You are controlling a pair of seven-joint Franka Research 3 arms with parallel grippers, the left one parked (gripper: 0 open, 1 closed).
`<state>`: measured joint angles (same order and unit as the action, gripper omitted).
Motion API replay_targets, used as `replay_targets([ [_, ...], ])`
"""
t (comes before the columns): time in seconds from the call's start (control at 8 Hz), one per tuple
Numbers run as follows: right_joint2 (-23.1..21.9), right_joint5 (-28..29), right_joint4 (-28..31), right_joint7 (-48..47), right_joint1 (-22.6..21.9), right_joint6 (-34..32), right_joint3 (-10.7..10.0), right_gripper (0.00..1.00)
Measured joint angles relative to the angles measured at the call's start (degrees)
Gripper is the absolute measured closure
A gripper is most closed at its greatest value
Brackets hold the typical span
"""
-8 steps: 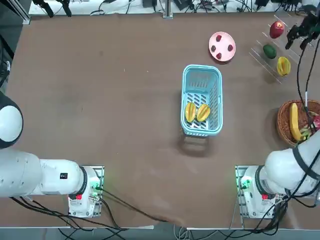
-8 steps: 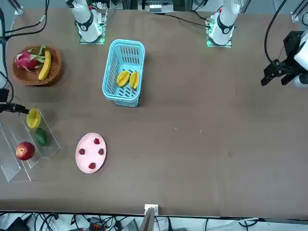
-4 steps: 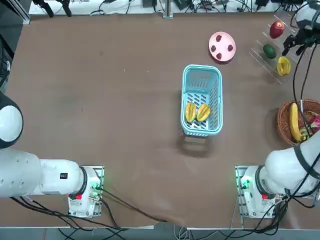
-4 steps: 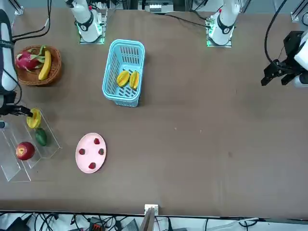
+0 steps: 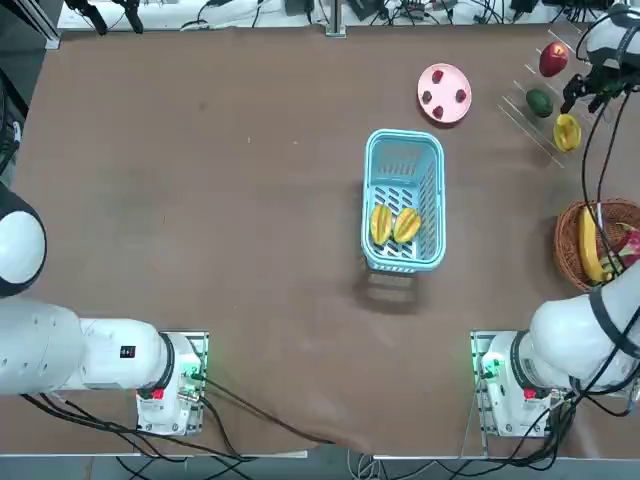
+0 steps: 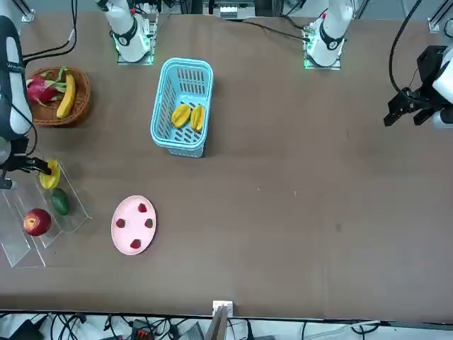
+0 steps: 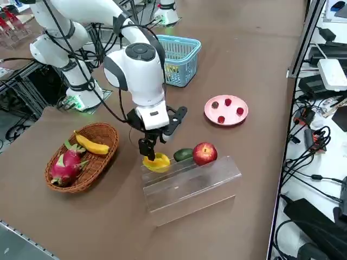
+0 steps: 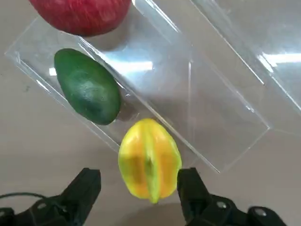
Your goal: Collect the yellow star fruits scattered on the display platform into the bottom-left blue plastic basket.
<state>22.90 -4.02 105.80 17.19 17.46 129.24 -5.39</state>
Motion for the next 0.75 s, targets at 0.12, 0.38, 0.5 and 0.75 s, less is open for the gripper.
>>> replay_targets([
  [0.12,0.1,0.0,1.2,0.0,0.0,1.4,0.0,0.0],
  [0.38,0.4,0.0,2.7,0.0,0.2,3.0,0.0,0.0],
  [0.5,0.8,0.0,2.7,0.5,0.7,3.3,0.0,0.0],
  [0.75,1.1,0.0,2.7,1.7,1.9,3.6,0.0,0.01],
])
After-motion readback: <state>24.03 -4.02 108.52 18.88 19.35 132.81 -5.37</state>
